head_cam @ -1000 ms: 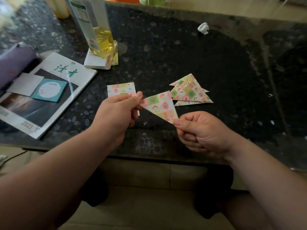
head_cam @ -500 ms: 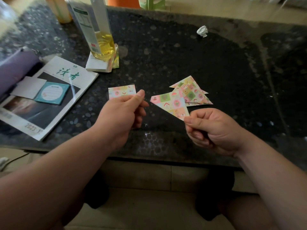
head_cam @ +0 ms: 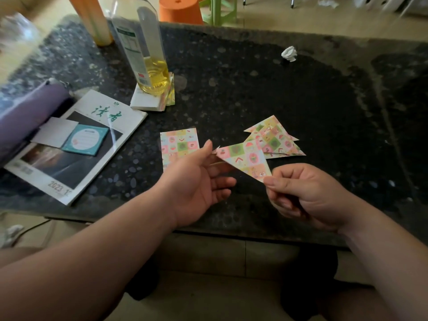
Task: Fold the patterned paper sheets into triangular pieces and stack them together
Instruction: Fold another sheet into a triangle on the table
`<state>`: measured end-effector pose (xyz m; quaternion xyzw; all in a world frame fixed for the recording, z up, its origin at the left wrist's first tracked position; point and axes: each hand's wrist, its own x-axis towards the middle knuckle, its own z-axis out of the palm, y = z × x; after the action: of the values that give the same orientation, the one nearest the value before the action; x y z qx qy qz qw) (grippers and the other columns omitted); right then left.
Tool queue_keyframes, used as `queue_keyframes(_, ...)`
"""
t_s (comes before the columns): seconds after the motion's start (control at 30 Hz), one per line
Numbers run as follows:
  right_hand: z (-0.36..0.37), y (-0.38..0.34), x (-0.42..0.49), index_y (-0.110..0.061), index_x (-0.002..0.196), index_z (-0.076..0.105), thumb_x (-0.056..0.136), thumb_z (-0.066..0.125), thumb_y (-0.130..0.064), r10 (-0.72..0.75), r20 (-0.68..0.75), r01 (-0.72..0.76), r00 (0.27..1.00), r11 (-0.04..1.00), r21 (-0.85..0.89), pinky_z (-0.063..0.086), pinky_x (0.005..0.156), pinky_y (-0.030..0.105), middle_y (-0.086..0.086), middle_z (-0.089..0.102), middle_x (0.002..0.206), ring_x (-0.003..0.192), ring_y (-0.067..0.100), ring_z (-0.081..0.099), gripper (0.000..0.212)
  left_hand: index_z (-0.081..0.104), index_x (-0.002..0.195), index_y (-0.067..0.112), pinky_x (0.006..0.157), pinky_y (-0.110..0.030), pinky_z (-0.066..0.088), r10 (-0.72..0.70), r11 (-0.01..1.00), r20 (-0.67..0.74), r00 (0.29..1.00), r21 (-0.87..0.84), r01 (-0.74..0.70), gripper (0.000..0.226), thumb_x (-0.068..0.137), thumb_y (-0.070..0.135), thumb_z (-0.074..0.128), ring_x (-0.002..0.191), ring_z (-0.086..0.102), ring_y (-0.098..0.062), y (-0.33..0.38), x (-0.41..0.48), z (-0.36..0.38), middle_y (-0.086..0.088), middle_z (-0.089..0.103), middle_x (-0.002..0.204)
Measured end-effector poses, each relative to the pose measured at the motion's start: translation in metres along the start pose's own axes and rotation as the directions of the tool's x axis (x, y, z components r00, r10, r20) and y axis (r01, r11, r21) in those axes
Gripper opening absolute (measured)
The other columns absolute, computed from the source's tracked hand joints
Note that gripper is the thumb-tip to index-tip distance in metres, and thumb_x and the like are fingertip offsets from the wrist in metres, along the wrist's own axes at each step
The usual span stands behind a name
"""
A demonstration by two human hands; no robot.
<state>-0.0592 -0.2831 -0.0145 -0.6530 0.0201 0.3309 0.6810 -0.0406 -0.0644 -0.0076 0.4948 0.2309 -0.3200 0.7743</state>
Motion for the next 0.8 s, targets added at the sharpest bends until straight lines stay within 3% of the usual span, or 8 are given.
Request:
queue_keyframes(0.13, -0.001, 0.001, 0.000, -0.007, 0.066, 0.062, 0.092, 0.067, -0.025, -0.003, -0.011, 0.003, 1.000, 1.000, 0.014, 0.020, 0.042, 0.028, 0.009, 0.042, 0.052, 0.041, 0.016, 0.033, 0.032, 0.072, 0.101, 0.018, 0.061, -0.029, 0.046, 0.024, 1.000, -0.011, 1.000, 0.015, -0.023, 0.043, 0.105, 0.049, 0.043, 0.062, 0.061, -0.015, 0.000, 0.001, -0.002, -0.006, 0.077, 0.101)
queue_keyframes(0.37, -0.001, 0.000, -0.001, -0.005, 0.066, 0.060, 0.086, 0.063, -0.024, -0.008, -0.040, 0.010, 0.999, 0.999, 0.031, 0.014, 0.047, 0.034, 0.010, 0.041, 0.051, 0.041, 0.017, 0.032, 0.028, 0.072, 0.096, 0.017, 0.061, -0.029, 0.044, 0.080, 0.995, -0.035, 0.996, 0.061, -0.078, 0.041, 0.105, 0.047, 0.046, 0.061, 0.059, -0.014, -0.001, 0.004, -0.001, -0.006, 0.077, 0.103)
queue_keyframes(0.5, -0.001, 0.002, -0.001, -0.008, 0.066, 0.062, 0.091, 0.070, -0.027, -0.022, -0.019, 0.022, 1.000, 1.000, 0.014, 0.016, 0.045, 0.032, 0.009, 0.043, 0.052, 0.041, 0.017, 0.034, 0.032, 0.072, 0.108, 0.013, 0.059, -0.029, 0.047, 0.141, 0.985, -0.068, 0.988, 0.114, -0.133, 0.040, 0.103, 0.047, 0.051, 0.061, 0.060, -0.014, -0.004, 0.009, -0.001, -0.006, 0.075, 0.095)
queue_keyframes(0.63, 0.002, 0.001, -0.001, -0.008, 0.066, 0.063, 0.087, 0.064, -0.028, -0.046, -0.018, 0.046, 0.999, 0.999, -0.016, 0.017, 0.047, 0.034, 0.011, 0.045, 0.052, 0.043, 0.019, 0.036, 0.029, 0.070, 0.096, 0.011, 0.057, -0.028, 0.045, 0.207, 0.972, -0.124, 0.971, 0.142, -0.189, 0.030, 0.102, 0.039, 0.059, 0.057, 0.055, -0.012, -0.006, 0.011, 0.002, -0.003, 0.068, 0.074)
queue_keyframes(0.73, 0.004, -0.007, -0.004, -0.010, 0.068, 0.067, 0.088, 0.061, -0.033, -0.096, -0.007, 0.096, 0.995, 0.995, -0.034, 0.029, 0.044, 0.028, 0.011, 0.051, 0.054, 0.045, 0.021, 0.043, 0.032, 0.063, 0.084, 0.014, 0.053, -0.025, 0.040, 0.171, 0.985, -0.142, 0.975, 0.049, -0.166, 0.025, 0.100, 0.033, 0.064, 0.053, 0.044, -0.010, -0.006, 0.014, 0.007, 0.000, 0.053, 0.061)
queue_keyframes(0.8, 0.004, -0.015, -0.003, -0.010, 0.070, 0.070, 0.090, 0.053, -0.036, -0.131, -0.019, 0.132, 0.991, 0.990, 0.056, 0.033, 0.044, 0.029, 0.015, 0.056, 0.060, 0.049, 0.024, 0.048, 0.037, 0.057, 0.079, 0.016, 0.048, -0.023, 0.036, 0.089, 0.991, -0.062, 0.994, -0.097, -0.095, 0.025, 0.099, 0.030, 0.064, 0.050, 0.037, -0.008, -0.006, 0.016, 0.010, 0.002, 0.042, 0.060)
